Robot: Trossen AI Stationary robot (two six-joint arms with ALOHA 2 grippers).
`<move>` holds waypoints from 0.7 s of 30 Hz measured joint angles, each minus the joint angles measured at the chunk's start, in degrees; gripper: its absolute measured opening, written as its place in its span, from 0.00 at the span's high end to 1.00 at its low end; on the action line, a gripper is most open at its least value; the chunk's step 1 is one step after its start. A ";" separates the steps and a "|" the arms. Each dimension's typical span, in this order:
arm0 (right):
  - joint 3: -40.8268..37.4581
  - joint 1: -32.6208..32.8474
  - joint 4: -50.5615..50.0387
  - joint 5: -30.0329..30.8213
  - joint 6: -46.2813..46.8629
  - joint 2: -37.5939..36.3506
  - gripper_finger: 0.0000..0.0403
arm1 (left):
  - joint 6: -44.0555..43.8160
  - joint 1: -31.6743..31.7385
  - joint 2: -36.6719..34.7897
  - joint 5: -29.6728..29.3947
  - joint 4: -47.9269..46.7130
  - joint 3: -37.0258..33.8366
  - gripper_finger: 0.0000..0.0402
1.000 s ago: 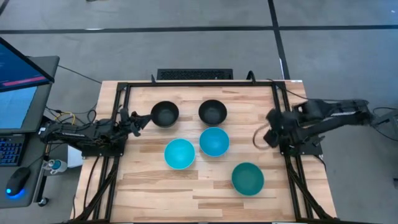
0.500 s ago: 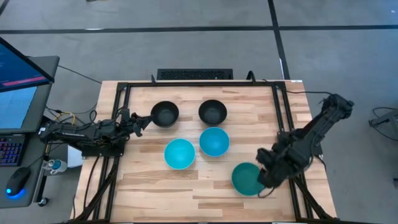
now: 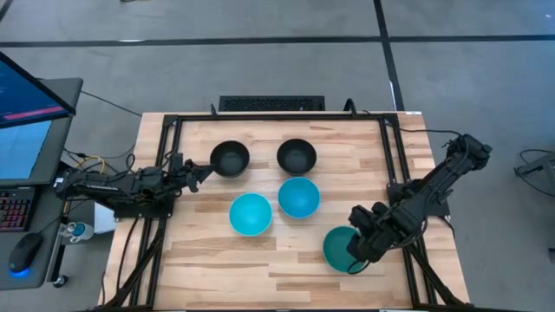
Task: Nest bowls inside each other
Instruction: Stack the green bowl on top of the right blue bowl
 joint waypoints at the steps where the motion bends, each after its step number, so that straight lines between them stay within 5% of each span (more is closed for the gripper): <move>1: 0.00 -0.28 0.00 -0.03 -0.37 0.01 0.37 | 0.19 0.00 0.00 0.00 -0.08 0.00 1.00; 21: -1.64 -2.56 -0.06 1.61 -0.35 4.19 0.37 | 0.76 0.00 -0.02 0.62 -0.30 0.00 1.00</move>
